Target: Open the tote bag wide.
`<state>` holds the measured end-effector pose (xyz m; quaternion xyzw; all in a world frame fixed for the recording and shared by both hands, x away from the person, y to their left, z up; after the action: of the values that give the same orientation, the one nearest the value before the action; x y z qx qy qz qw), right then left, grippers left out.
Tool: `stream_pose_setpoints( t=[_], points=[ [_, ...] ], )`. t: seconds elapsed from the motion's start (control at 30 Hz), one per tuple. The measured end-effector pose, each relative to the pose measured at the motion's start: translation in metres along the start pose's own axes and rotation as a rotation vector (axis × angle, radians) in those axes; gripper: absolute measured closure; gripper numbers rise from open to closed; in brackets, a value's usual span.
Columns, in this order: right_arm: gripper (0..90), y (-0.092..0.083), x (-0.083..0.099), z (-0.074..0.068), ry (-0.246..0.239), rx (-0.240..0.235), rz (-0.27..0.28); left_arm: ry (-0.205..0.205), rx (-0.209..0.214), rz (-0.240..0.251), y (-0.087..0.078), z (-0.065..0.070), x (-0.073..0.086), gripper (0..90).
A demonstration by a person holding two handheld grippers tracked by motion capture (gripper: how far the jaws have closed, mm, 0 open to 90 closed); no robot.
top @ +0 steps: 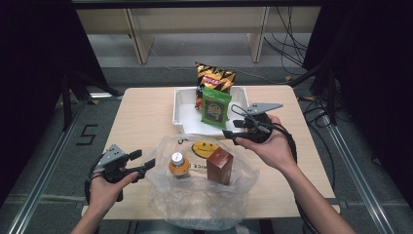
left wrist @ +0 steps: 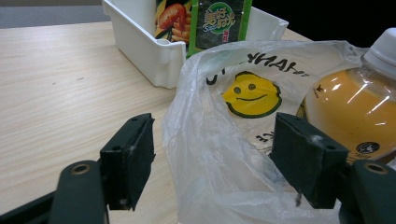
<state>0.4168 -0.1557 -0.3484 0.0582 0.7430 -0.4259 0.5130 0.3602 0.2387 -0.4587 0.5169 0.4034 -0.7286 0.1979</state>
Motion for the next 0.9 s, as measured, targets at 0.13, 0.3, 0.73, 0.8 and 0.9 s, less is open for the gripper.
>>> stream_pose_setpoints(
  t=[0.13, 0.3, 0.73, 0.8, 0.9],
  points=[
    [45.6, -0.001, 0.003, -0.006, 0.004, -0.006, 0.006, -0.001, 0.0, -0.002, 0.0, 0.0, 0.0, 29.5],
    [44.7, -0.003, 0.005, -0.014, -0.034, -0.005, 0.034, 0.001, 0.001, -0.005, 0.001, 0.001, 0.0, 29.4],
    [41.2, -0.004, 0.01, -0.026, 0.001, -0.054, 0.035, 0.004, 0.008, -0.007, 0.002, 0.0, 0.001, 29.4],
    [40.3, -0.005, 0.01, -0.028, -0.006, -0.061, 0.031, 0.003, 0.004, -0.01, 0.002, 0.0, 0.001, 29.4],
    [39.4, -0.006, 0.01, -0.033, 0.02, -0.067, 0.032, 0.001, 0.005, -0.008, 0.002, 0.0, 0.001, 29.4]
  ],
)
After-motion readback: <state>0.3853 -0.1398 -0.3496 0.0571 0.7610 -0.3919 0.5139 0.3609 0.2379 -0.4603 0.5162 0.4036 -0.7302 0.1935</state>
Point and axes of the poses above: each handheld gripper's, and its own axes: y roughly forward along the jaws, x roughly out of its underside, z roughly to its right, the point moved 1 cm from there along y, roughly forward along the jaws, and after that the axes turned 3 degrees about y, right-handed, at the moved point
